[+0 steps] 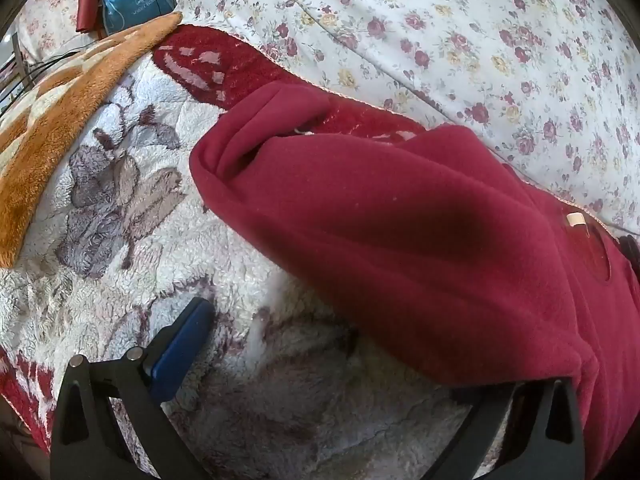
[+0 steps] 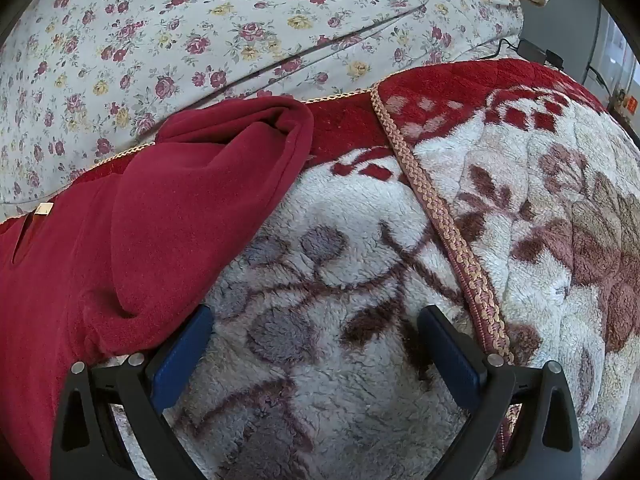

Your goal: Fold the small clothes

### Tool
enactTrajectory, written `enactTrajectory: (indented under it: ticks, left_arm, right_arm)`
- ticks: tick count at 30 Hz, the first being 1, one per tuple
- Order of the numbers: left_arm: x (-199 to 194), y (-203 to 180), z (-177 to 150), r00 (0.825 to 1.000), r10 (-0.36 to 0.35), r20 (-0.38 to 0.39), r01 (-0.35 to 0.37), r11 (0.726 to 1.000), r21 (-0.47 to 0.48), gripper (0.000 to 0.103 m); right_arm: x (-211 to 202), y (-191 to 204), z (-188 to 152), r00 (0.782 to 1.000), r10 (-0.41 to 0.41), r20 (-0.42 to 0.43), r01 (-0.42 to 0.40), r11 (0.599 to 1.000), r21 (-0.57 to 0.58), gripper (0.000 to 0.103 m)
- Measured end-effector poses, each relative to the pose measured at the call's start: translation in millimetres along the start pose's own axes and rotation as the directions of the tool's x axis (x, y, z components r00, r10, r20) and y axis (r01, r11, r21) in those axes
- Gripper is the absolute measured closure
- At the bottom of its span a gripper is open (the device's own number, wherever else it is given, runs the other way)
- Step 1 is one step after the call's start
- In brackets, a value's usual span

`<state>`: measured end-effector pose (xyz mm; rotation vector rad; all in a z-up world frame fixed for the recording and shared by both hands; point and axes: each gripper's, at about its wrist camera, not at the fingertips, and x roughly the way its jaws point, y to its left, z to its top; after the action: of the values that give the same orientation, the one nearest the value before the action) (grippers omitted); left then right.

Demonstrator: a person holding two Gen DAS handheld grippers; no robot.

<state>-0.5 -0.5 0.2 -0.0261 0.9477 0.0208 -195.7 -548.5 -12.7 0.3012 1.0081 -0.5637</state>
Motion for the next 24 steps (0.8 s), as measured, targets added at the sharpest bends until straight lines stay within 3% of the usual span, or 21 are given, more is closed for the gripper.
enactTrajectory:
  ticks: [6,8,14,17,20,22,24]
  left_arm:
    - [-12.7,-2.3,-8.4,1.0,-0.002,-0.031,0.002,1.0,0.005,0.0]
    - [-27.1,4.3,-18.7,0.998,-0.036,-0.054,0.036,0.999,0.0,0.0]
    - [-72.7,-18.6,-20.5,0.995,-0.077,0.057,0.074,0.995,0.066,0.0]
    - [-92.0,-26.6,-23.0,0.985,-0.153,0.082,0.147,0.986,0.082,0.0]
    - [-114.3,-37.9,-32.7,0.973,-0.209,0.096,0.199,0.975,0.102,0.0]
    - [-116.2,-45.0,-31.9,0.972,-0.215,0.097,0.202,0.971,0.127,0.0]
    - [-121.2,-49.8,-32.8,0.97,-0.217,0.108,0.201,0.969,0.142,0.0]
  right_arm:
    - [-0.8,-0.7,-0.1,1.0,0.0,0.0,0.0,1.0,0.0,0.0]
    - [-0.6,-0.1,0.7,1.0,-0.004,-0.005,0.004,1.0,-0.003,0.0]
    - [5.7,1.1,4.3,1.0,-0.011,-0.009,0.01,1.0,-0.008,0.0]
    - [1.0,2.2,4.1,0.999,-0.011,-0.033,0.01,1.0,-0.014,0.0]
    - [-25.7,1.8,-6.4,0.996,0.049,-0.075,-0.048,0.999,0.012,0.0]
    - [-52.6,5.0,-15.7,0.992,0.111,-0.053,-0.11,0.994,0.011,0.0]
    - [-86.8,16.6,-28.1,0.994,0.108,0.004,-0.108,0.994,-0.03,0.0]
